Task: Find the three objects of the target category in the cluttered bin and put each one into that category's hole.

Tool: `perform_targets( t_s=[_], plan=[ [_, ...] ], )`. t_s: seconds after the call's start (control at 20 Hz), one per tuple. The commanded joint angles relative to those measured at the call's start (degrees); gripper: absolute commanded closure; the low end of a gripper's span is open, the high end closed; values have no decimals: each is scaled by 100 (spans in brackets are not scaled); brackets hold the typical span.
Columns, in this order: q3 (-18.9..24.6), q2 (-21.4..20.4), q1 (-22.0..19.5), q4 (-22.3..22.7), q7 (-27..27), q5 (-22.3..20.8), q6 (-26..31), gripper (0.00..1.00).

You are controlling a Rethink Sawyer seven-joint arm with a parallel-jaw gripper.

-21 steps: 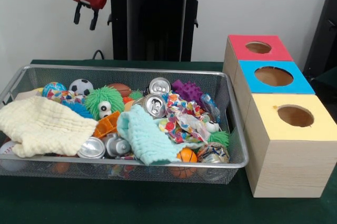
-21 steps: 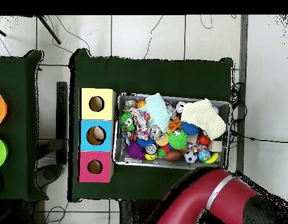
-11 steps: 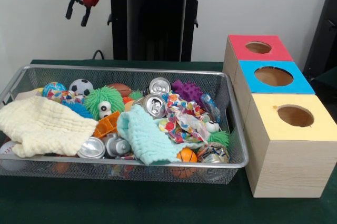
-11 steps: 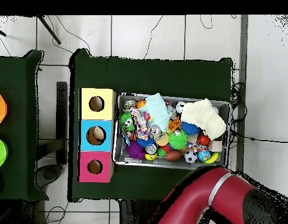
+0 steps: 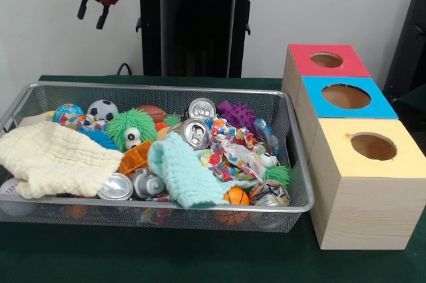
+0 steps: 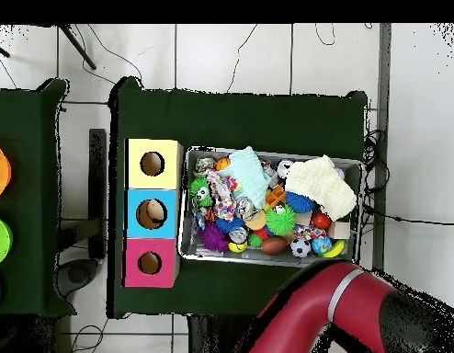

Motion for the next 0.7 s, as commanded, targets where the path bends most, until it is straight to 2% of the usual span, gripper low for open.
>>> perform_targets(
  t_s=[0.05, 0.7],
  plan=[
    [1306, 835, 83, 562, 628, -761, 809, 0],
    [1612, -476, 581, 160, 963, -1630, 2282, 0]
  ],
)
